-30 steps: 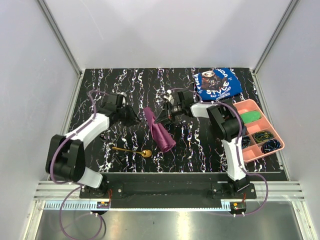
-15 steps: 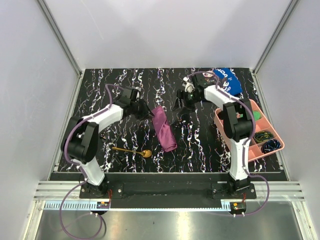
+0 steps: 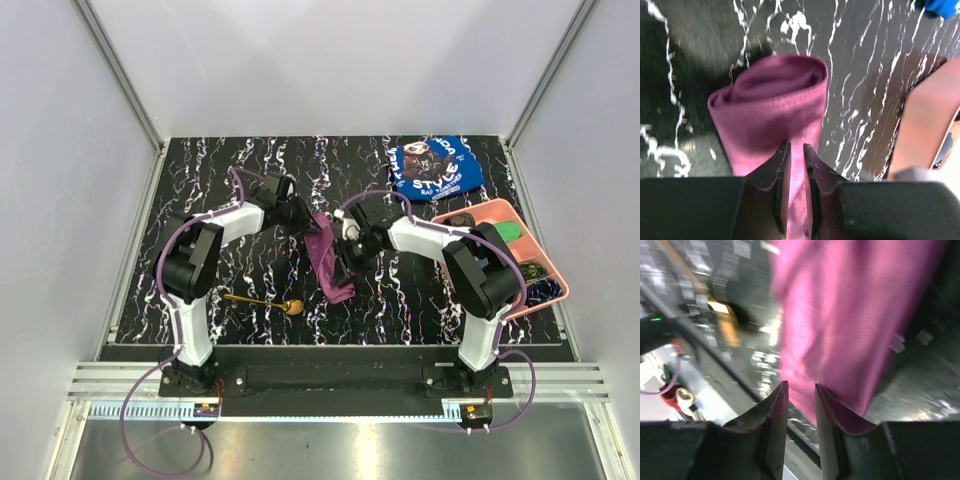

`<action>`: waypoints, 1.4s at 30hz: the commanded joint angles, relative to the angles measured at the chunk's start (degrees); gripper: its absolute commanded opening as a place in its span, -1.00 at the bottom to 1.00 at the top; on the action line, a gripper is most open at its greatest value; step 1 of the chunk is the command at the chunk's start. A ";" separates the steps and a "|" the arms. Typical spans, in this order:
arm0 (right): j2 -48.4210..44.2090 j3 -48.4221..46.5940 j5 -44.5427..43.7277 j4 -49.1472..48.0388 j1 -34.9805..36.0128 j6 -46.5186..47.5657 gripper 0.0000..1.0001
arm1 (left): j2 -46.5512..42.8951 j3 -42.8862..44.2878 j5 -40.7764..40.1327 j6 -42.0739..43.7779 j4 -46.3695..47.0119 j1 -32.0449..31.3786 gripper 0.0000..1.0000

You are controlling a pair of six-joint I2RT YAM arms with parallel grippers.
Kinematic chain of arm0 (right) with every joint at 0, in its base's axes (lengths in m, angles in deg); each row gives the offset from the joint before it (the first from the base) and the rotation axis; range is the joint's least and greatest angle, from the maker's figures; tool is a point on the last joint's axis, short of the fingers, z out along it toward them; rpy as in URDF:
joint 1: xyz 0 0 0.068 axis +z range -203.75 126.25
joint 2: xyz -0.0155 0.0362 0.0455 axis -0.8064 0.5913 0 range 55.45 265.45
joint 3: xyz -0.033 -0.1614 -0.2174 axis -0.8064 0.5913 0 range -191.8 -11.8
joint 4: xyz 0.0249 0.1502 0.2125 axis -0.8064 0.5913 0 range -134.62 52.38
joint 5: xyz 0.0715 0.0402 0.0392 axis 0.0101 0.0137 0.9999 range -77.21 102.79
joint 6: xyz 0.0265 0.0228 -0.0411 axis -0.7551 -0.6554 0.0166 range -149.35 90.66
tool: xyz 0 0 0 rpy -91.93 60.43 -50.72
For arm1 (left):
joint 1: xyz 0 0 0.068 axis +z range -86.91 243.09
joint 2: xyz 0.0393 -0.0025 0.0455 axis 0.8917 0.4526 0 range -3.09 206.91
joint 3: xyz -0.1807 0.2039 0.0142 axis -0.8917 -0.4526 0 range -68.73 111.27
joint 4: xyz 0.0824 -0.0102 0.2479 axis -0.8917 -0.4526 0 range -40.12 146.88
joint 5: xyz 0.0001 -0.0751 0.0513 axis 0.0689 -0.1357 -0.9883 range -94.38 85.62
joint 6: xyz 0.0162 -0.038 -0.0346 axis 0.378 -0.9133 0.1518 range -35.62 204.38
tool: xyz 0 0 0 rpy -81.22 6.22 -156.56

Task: Fold the napkin into a case and place the utensils inside
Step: Turn over the smaller rectangle-folded napkin at the center of the board, then pick up the spoon from the center of the board.

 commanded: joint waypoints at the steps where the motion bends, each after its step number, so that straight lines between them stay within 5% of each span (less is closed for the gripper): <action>1: -2.26 4.52 -5.04 -3.50 -1.28 0.44 -0.30 | 2.22 4.11 -2.56 -1.17 1.82 -0.22 -0.64; 10: -0.94 3.92 -7.87 -3.59 -1.36 1.76 -0.31 | 8.03 13.09 -2.48 2.52 -4.25 0.75 -0.57; 20: -12.09 -1.36 -15.60 7.40 -1.10 1.15 0.41 | -24.12 -5.00 -10.84 14.39 -16.55 0.13 0.28; 24: -15.79 -0.04 -13.07 5.57 1.18 -3.50 0.64 | -33.09 -14.31 -8.63 19.04 -26.13 -3.46 0.15; 30: -12.64 1.28 -9.27 -6.02 9.68 -19.64 0.64 | -50.66 -25.56 -23.90 8.18 -30.71 -3.30 0.07; 35: -8.59 3.30 -14.37 -11.74 14.19 -28.46 0.51 | -68.57 -30.59 -29.11 -2.30 -30.71 -2.95 0.09; 42: -1.04 4.09 -17.27 -14.21 17.18 -30.67 0.27 | -70.20 -26.12 -26.23 2.52 -31.50 -1.63 -0.01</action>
